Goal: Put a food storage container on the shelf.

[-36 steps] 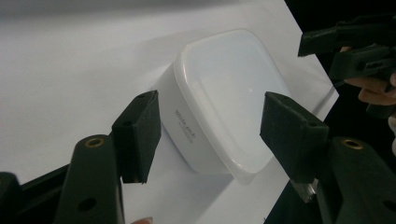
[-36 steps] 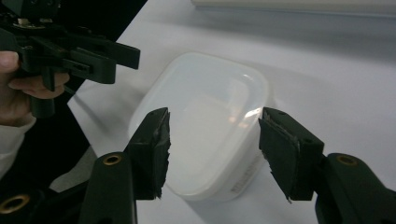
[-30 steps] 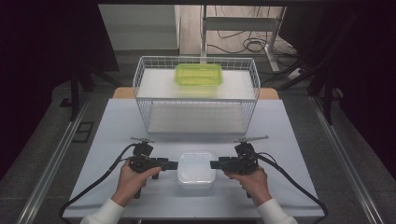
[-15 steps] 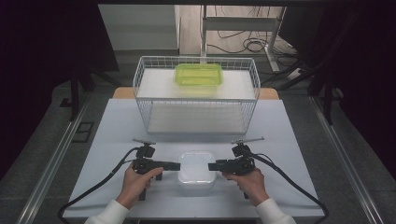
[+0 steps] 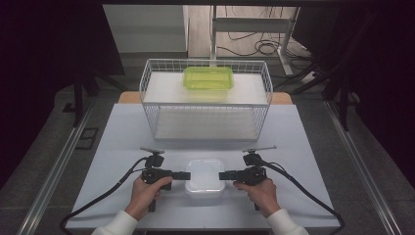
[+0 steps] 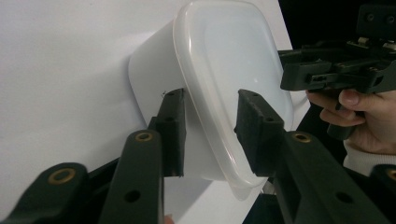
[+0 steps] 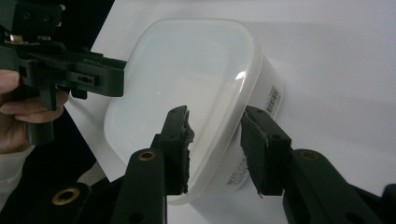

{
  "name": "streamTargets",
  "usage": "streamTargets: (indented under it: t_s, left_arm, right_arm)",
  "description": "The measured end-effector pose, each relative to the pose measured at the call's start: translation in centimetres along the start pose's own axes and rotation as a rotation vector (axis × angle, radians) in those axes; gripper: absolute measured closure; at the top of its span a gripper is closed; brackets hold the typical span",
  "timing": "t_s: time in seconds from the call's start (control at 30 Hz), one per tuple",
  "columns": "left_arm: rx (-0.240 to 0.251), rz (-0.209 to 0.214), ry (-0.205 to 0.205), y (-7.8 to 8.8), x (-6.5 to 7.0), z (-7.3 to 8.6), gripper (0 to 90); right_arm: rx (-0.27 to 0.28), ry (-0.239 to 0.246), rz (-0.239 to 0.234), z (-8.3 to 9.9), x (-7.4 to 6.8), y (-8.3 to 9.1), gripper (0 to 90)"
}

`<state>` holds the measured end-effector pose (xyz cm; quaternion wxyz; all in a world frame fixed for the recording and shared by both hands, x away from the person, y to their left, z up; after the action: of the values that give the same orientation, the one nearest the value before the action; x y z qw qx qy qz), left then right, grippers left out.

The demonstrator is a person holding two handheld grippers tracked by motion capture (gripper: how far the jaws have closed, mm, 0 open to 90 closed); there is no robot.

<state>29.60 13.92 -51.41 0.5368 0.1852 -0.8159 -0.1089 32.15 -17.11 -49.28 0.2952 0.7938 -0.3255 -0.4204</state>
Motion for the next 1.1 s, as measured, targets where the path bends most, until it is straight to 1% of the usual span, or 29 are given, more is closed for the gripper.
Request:
streamTargets:
  t_s: [0.03,0.13,0.2,0.3,0.37,0.47,0.57,0.67,0.77,0.87,0.97,1.1]
  left_arm:
    - [0.003,0.001,0.003,0.1,0.0,0.0,68.4]
    - [0.01,0.007,0.006,0.1,0.1,0.1,69.8]
    - [0.018,0.012,0.005,0.2,0.3,0.2,71.1]
    - [0.033,0.014,-0.004,0.5,0.5,0.2,74.2]
    - [0.036,0.009,-0.009,0.6,0.6,0.2,75.5]
    - [0.045,0.004,-0.021,0.7,0.7,0.2,76.0]
    - [0.054,0.004,-0.033,0.7,0.9,0.2,77.6]
    - [0.052,-0.003,-0.047,0.7,1.1,0.2,77.4]
    - [0.055,-0.005,-0.06,0.7,1.2,0.2,77.5]
    - [0.063,-0.004,-0.071,0.9,1.5,0.2,77.5]
    - [0.066,-0.003,-0.092,1.1,1.7,0.1,77.6]
    - [0.075,-0.007,-0.105,1.3,2.2,0.1,77.7]
  right_arm:
    - [0.002,-0.008,-0.003,0.0,0.1,0.0,64.1]
    - [-0.001,-0.056,-0.034,0.2,0.4,0.2,67.6]
    - [0.0,-0.067,-0.042,0.3,0.5,0.4,69.2]
    - [0.022,-0.056,-0.046,0.3,0.4,0.8,72.3]
    - [0.036,-0.049,-0.057,0.2,0.2,1.1,74.2]
    - [0.056,-0.025,-0.066,0.3,0.1,1.5,76.1]
    - [0.075,-0.002,-0.065,0.2,0.0,1.8,78.2]
    - [0.083,0.026,-0.052,0.1,-0.2,2.0,78.4]
    - [0.087,0.035,-0.046,0.1,-0.3,2.1,78.4]
    - [0.097,0.045,-0.051,0.0,-0.4,2.2,78.4]
    - [0.109,0.055,-0.058,-0.1,-0.5,2.4,78.4]
    - [0.118,0.069,-0.067,-0.2,-0.6,2.8,78.7]
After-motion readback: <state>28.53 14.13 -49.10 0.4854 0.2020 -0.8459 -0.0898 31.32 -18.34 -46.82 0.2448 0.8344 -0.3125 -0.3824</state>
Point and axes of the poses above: each handheld gripper's, and its own axes: y roughly backward along the jaws, z roughly out of its underside, x roughly to its right, the point moved 1 cm from there along -y, roughly forward along the jaws, and after that the axes turned 10 degrees about z, right-handed, at the moved point
